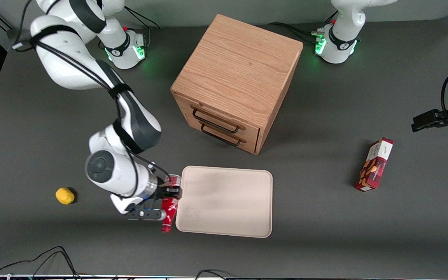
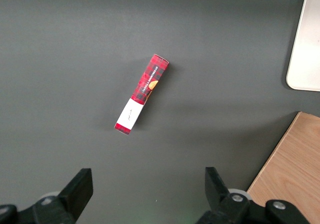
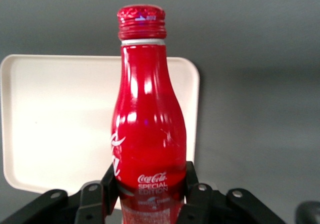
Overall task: Place coke bottle on tray
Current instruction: 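Lift the bottle and carry it over the cream tray, then lower the bottle onto the tray and open the right gripper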
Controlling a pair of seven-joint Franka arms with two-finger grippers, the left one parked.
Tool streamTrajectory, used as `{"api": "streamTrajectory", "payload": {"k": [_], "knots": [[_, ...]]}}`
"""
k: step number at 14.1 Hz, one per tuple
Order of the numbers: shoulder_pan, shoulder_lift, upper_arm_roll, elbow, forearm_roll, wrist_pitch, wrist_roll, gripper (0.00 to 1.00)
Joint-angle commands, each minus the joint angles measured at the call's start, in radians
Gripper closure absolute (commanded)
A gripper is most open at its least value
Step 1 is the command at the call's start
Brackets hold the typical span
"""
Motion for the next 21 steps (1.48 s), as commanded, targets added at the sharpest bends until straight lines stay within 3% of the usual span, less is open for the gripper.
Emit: {"api": "streamTrajectory", "payload": {"k": [1, 4, 6, 9, 10, 11, 12, 13, 21], "knots": [[0.036, 0.089, 0.006, 0.071, -0.027, 0.051, 0.071, 0.96], [0.058, 0.135, -0.023, 0.062, -0.029, 0.116, 0.096, 0.84], [0.058, 0.163, -0.028, 0.059, -0.03, 0.151, 0.099, 0.65], [0.067, 0.184, -0.045, 0.044, -0.055, 0.199, 0.101, 0.62], [0.067, 0.186, -0.051, 0.042, -0.055, 0.207, 0.101, 0.55], [0.069, 0.186, -0.053, 0.04, -0.055, 0.214, 0.107, 0.45], [0.07, 0.187, -0.053, 0.034, -0.056, 0.225, 0.117, 0.28], [0.069, 0.186, -0.054, 0.011, -0.058, 0.254, 0.125, 0.0], [0.069, 0.176, -0.063, -0.012, -0.082, 0.283, 0.133, 0.0]]}}
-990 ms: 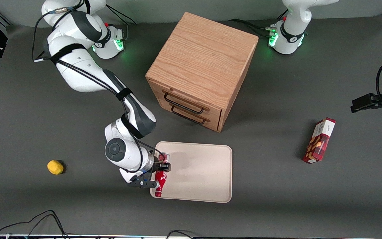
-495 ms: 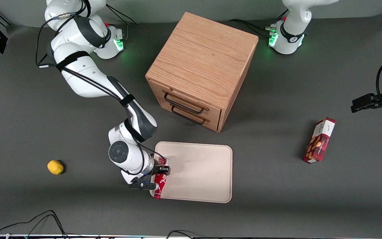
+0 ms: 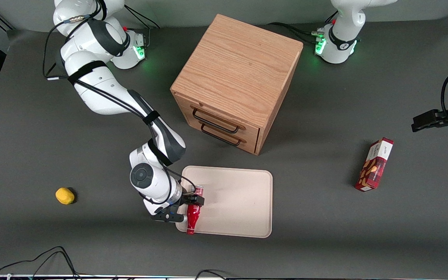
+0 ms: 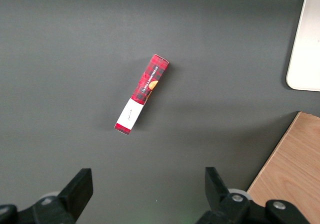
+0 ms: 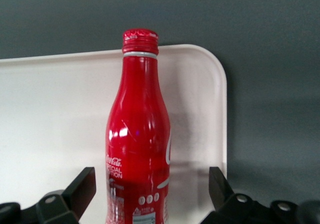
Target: Place coke bottle on tray
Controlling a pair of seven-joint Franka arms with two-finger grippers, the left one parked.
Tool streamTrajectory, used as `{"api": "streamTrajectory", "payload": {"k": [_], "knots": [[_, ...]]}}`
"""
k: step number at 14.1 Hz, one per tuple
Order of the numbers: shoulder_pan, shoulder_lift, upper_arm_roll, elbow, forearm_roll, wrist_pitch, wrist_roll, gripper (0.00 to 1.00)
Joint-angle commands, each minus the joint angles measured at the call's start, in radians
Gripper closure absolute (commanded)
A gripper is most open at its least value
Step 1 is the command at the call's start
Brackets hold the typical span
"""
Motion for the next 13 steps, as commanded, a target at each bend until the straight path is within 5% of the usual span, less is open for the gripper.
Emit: {"api": "streamTrajectory", "payload": {"k": [1, 9, 13], "knots": [[0.012, -0.015, -0.013, -0.008, -0.032, 0.015, 0.038, 0.0], [-0.111, -0.294, -0.005, -0.074, -0.014, -0.258, -0.003, 0.0], [-0.159, -0.588, -0.092, -0.296, 0.088, -0.329, -0.058, 0.0]]}}
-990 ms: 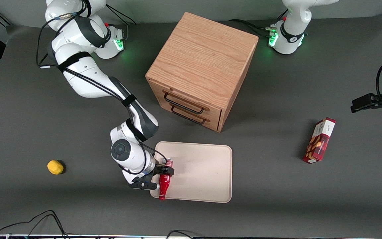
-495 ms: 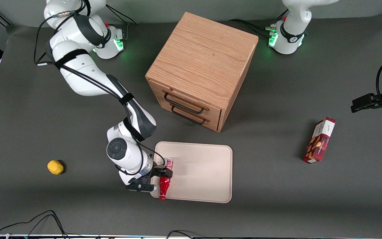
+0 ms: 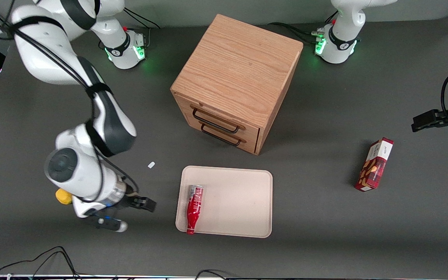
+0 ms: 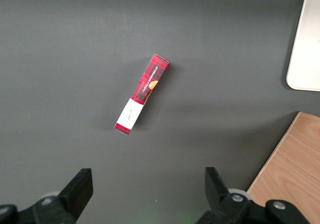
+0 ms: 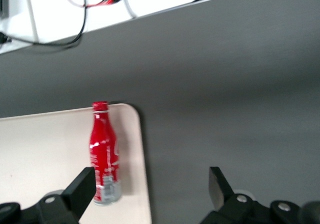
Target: Place coke bottle on tray
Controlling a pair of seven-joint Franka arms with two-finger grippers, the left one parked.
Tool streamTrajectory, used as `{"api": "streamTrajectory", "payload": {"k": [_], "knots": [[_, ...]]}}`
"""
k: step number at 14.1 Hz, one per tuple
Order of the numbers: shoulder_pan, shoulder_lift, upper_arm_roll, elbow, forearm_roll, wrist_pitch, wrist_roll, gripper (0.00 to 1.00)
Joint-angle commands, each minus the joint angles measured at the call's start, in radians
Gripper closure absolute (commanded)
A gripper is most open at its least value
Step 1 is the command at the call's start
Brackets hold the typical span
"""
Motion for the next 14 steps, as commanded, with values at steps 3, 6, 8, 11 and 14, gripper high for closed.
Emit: {"api": "streamTrajectory", "payload": {"k": [3, 6, 8, 11, 14], "knots": [[-0.006, -0.449, -0.172, -0.4, 0.196, -0.078, -0.196, 0.0], [-0.007, -0.689, -0.221, -0.595, 0.201, -0.135, -0.283, 0.0], [-0.007, -0.806, -0.247, -0.66, 0.204, -0.205, -0.316, 0.0], [-0.009, -0.877, -0.268, -0.64, 0.199, -0.334, -0.361, 0.0], [-0.007, -0.883, -0.284, -0.615, 0.202, -0.356, -0.405, 0.0]]}}
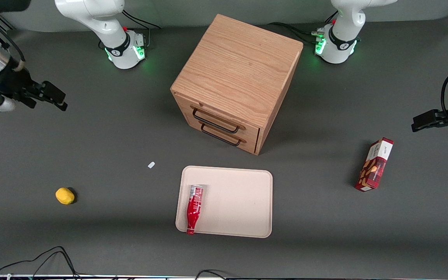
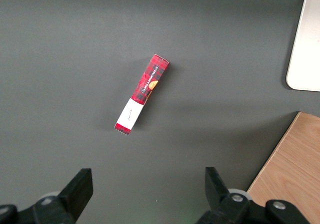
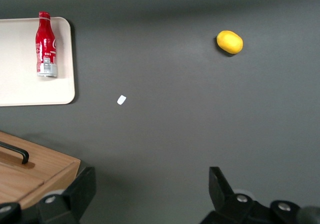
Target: Place coke bottle on tray
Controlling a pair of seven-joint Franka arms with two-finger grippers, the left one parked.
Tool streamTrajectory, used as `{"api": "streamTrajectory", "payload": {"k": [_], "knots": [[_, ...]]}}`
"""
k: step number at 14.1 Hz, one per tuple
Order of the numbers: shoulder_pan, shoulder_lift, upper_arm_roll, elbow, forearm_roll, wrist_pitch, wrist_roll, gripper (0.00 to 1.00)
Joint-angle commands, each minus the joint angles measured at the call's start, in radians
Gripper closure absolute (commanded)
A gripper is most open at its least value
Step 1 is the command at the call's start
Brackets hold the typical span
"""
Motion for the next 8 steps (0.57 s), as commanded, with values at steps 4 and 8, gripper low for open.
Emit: {"api": "streamTrajectory", "payload": {"k": [4, 8], "knots": [[0.007, 0.009, -0.014, 0.046, 0.03, -0.029, -0.025, 0.0], [0.007, 0.013, -0.014, 0.049, 0.028, -0.043, -0.022, 0.0]]}}
